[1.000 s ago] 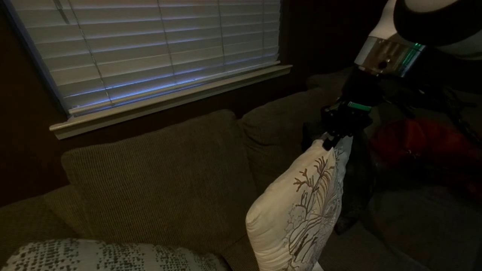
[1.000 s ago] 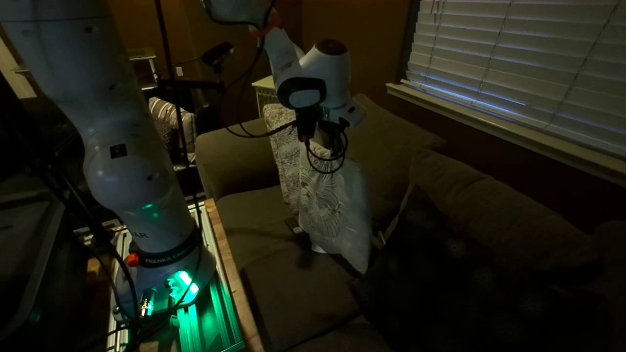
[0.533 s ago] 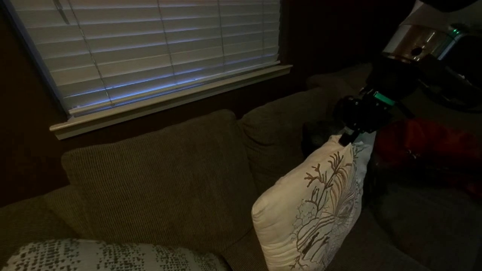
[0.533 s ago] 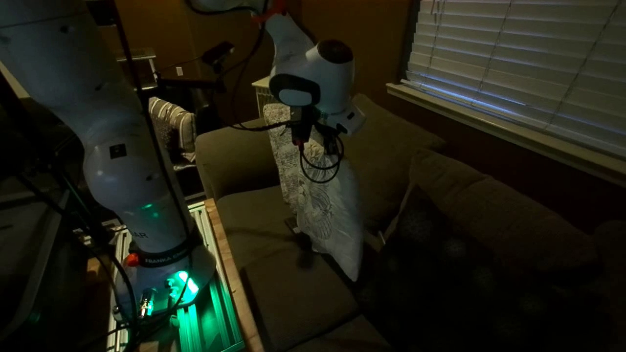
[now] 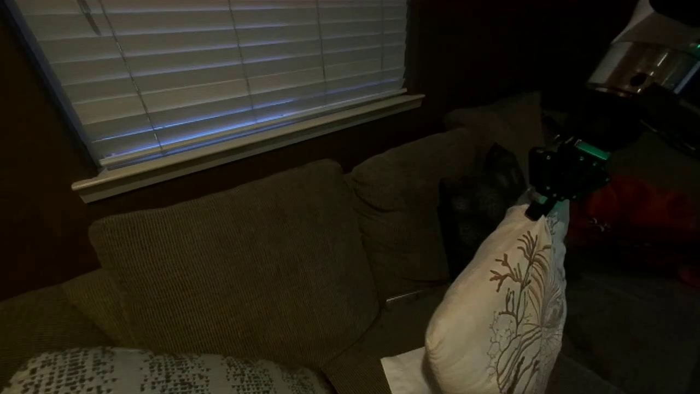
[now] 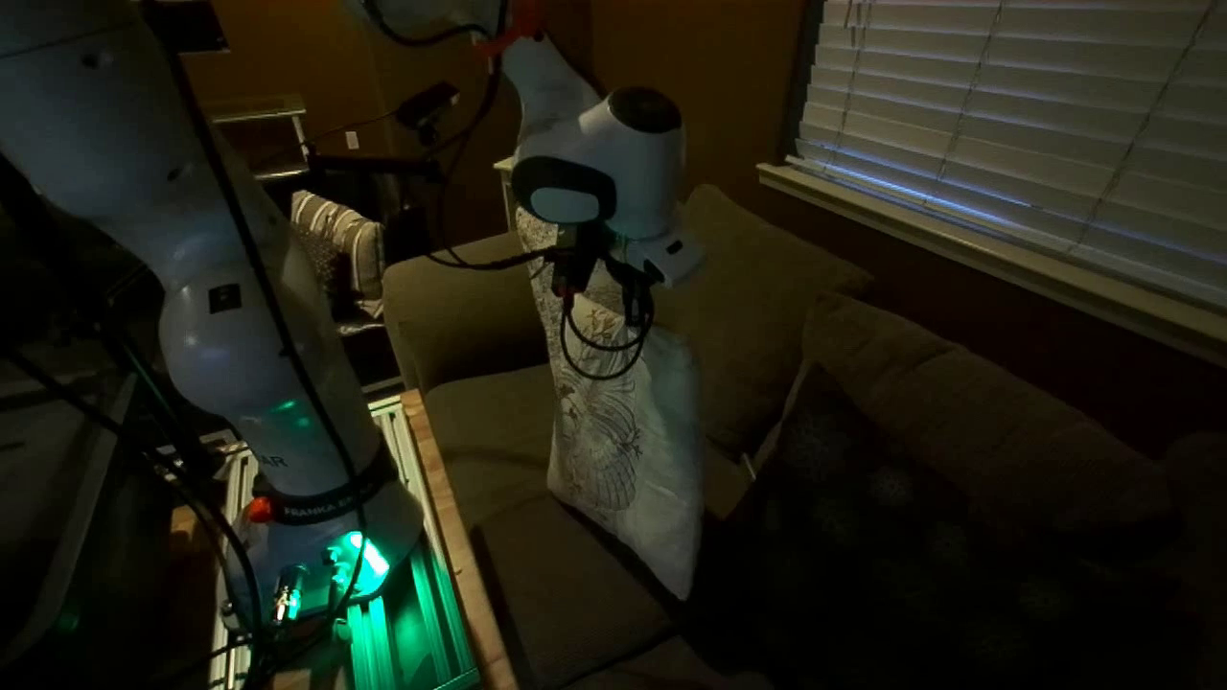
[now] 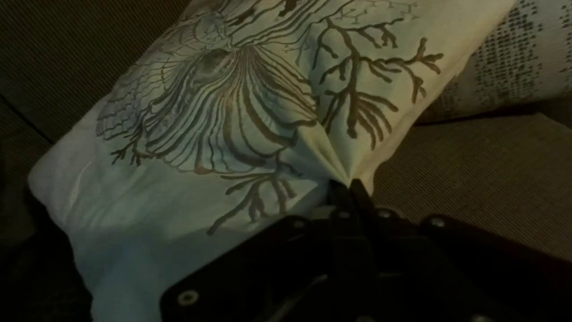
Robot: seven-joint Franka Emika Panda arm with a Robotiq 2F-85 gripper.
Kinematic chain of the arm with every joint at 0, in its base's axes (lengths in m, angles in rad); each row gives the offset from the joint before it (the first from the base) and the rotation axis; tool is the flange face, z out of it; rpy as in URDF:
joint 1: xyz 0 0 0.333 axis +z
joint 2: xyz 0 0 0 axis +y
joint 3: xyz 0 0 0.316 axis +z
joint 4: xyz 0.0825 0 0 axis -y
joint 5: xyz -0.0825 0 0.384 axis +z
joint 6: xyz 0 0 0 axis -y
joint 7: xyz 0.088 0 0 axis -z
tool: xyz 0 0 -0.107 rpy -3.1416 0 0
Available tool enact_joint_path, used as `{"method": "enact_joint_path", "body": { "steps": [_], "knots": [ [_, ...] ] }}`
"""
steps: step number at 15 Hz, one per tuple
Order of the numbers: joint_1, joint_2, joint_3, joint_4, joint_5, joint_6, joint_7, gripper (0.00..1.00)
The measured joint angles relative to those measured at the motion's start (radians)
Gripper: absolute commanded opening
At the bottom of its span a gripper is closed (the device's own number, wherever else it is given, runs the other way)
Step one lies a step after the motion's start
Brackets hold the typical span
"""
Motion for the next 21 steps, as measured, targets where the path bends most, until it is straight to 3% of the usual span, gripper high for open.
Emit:
{"method": "enact_joint_path", "body": {
  "steps": [4,11,15,21],
  "knots": [
    [-0.025,0.003,-0.04,-0.021,-0.069,-0.003,-0.011,0.02],
    [-0.018,0.019,-0.039,-0.021,-0.089,-0.003,-0.008,0.01],
    [-0.03,0.042,-0.028,-0.021,-0.286,-0.006,0.095,0.01],
    [-0.135,0.041,-0.066,-0.02,-0.554,-0.024,0.193,0.01]
  ]
}}
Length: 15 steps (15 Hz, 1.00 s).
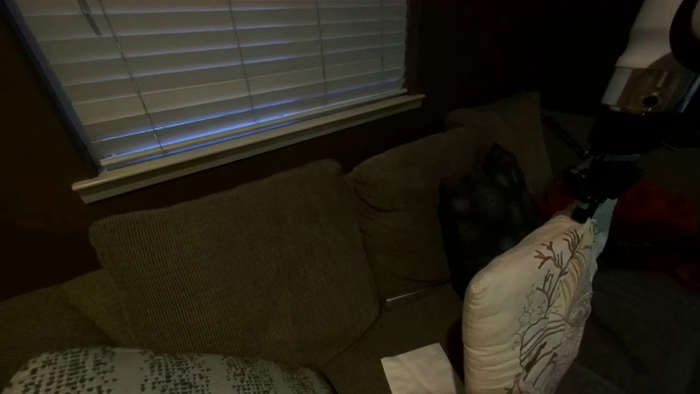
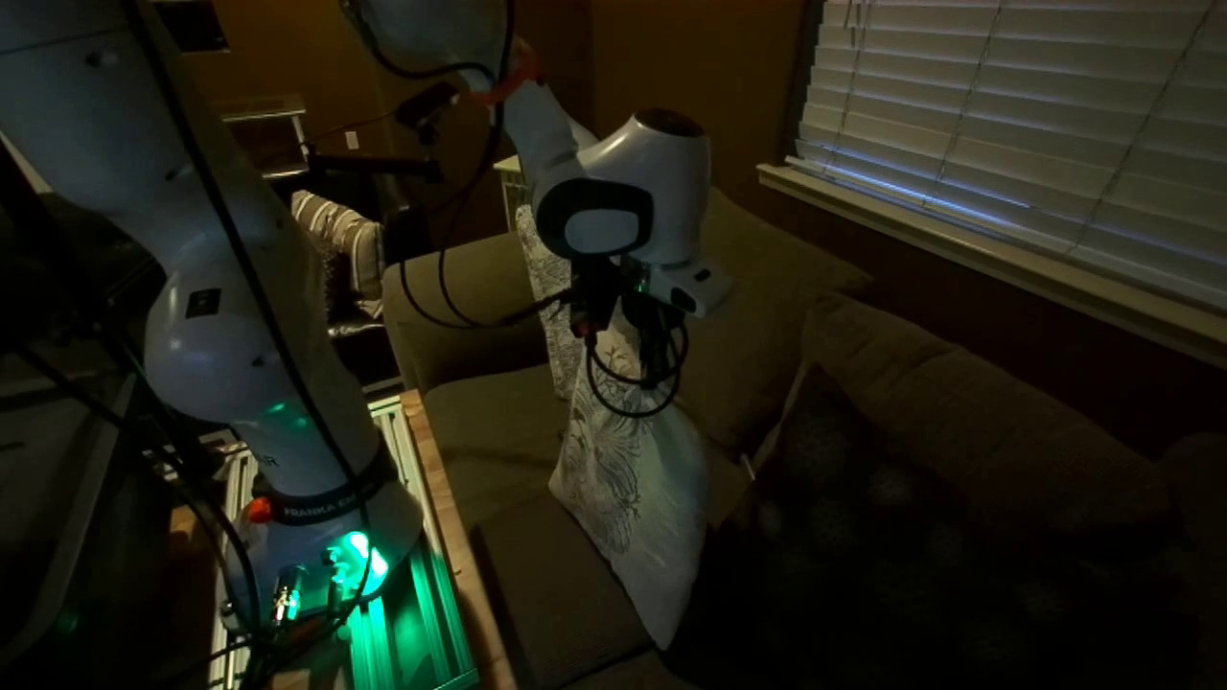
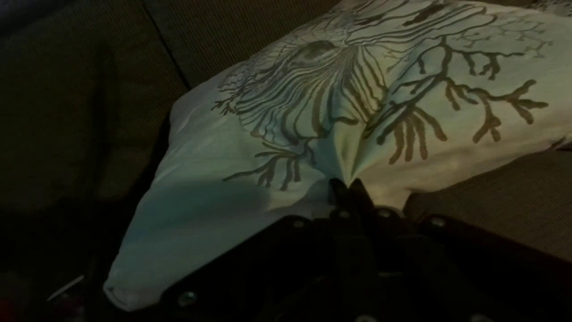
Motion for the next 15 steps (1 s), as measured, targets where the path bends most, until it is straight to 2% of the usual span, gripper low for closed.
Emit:
{"method": "enact_joint_path", "body": {
  "steps": [6,11,15],
  "knots": [
    [-0.133,-0.04,-0.078,0.006,-0.157,0.011,0.01,0.01],
    [-0.261,-0.087,-0.114,0.005,-0.31,0.025,0.037,0.01],
    [-0.316,-0.094,-0.145,0.004,-0.386,0.025,0.019,0.01]
  ]
}}
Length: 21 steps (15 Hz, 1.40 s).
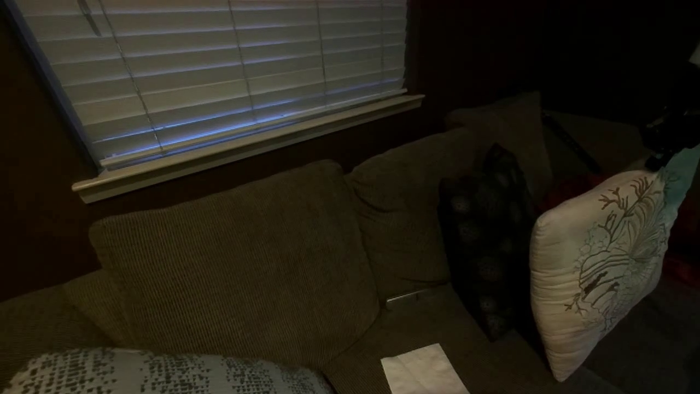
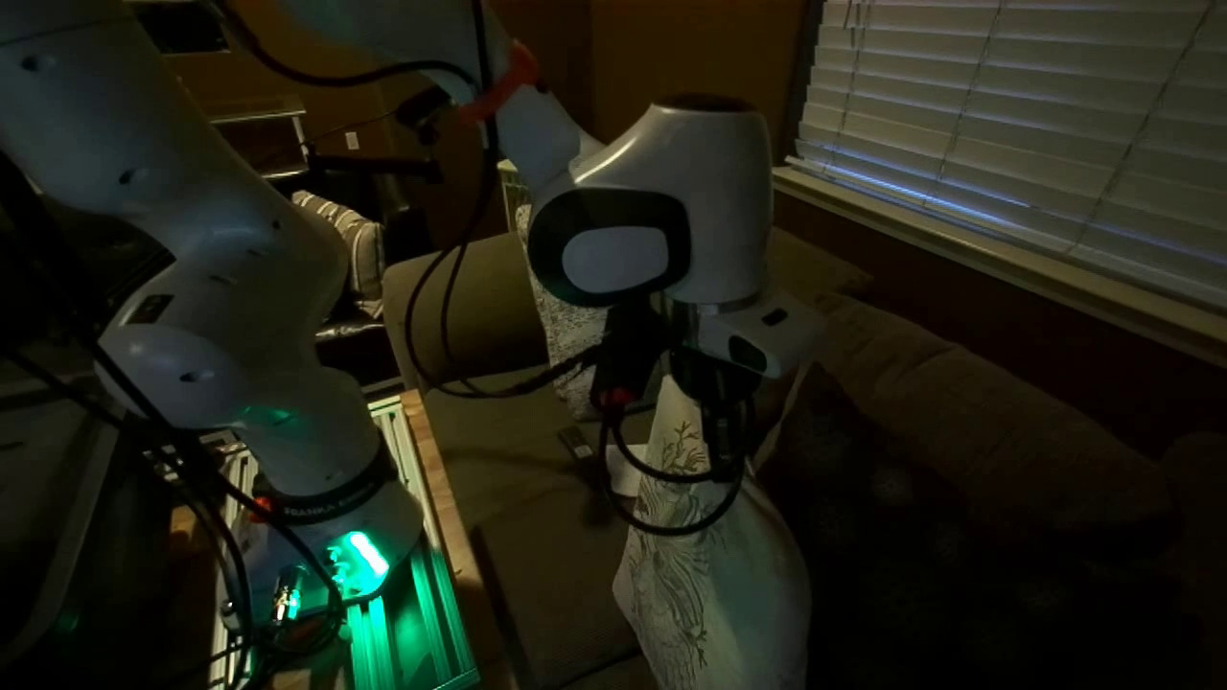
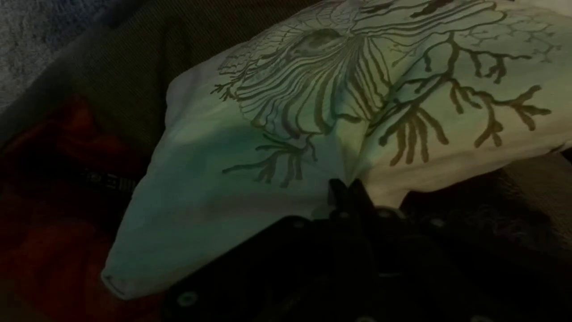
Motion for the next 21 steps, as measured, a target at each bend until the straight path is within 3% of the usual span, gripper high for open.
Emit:
{"method": "enact_joint_path", "body": {
  "steps": [11,16,21],
  "knots": [
    [-0.037,0.002,-0.015,0.0,-0.031,0.011,0.004,0.01],
    [-0.077,0.012,-0.03,0.009,-0.148,0.016,-0.008,0.01],
    [-0.093,0.061,-0.088,0.073,-0.184,0.114,-0.1,0.01]
  ]
}}
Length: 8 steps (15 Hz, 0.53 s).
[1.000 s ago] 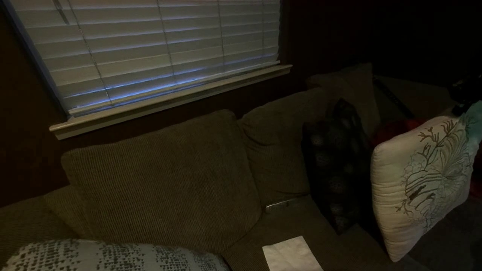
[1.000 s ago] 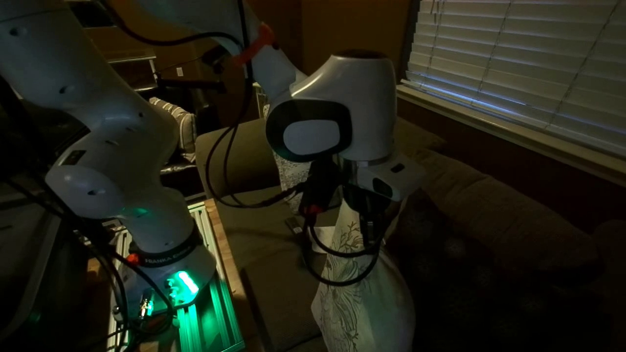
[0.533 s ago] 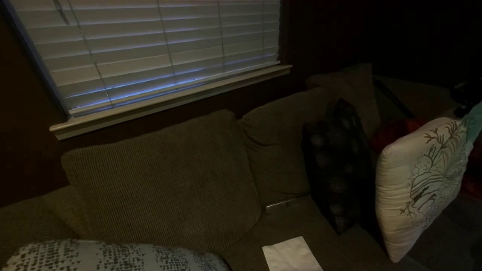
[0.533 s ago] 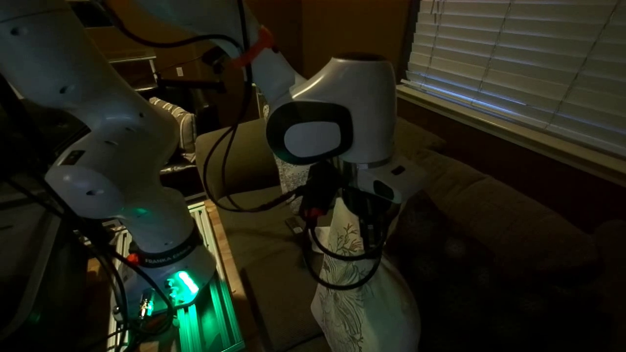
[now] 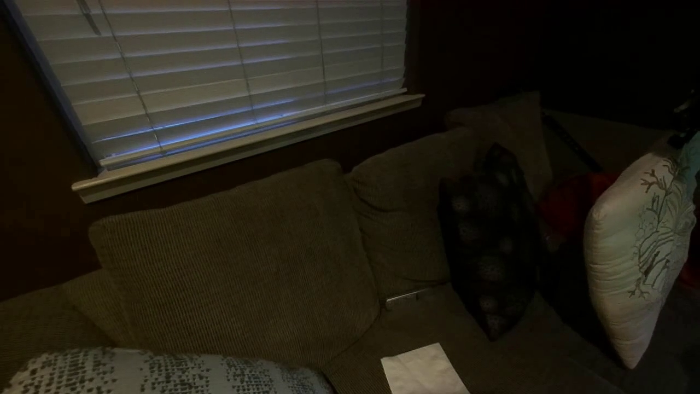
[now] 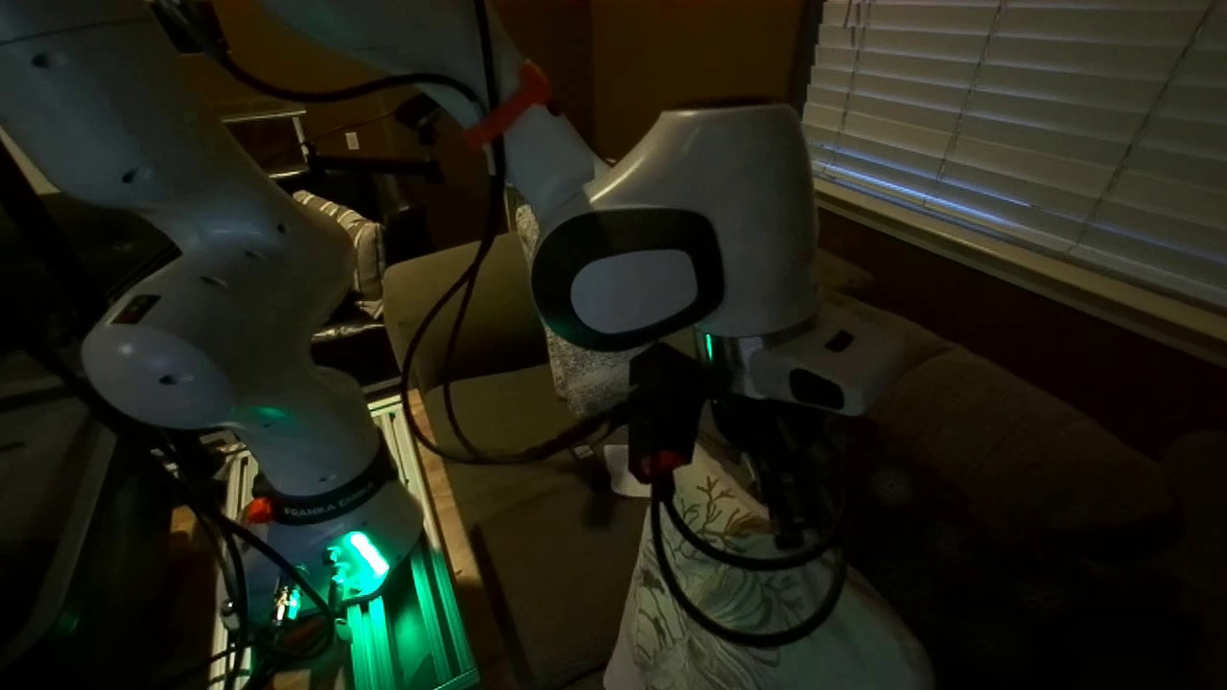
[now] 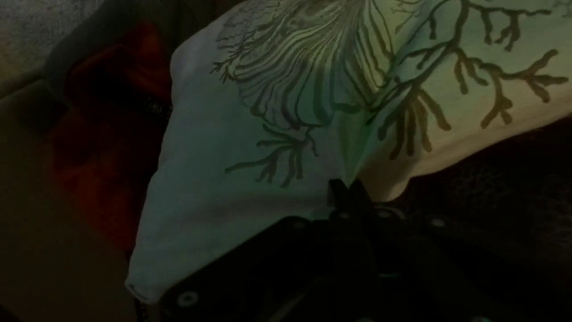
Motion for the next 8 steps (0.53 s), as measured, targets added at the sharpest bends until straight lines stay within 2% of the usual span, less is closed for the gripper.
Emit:
{"method": "enact_joint_path", "body": {
  "steps": [4,8],
  "knots": [
    [0.034,0.101,-0.02,0.064,0.035,0.088,-0.072,0.01],
    [0.098,0.222,-0.021,0.131,0.167,0.135,-0.154,0.01]
  ]
}}
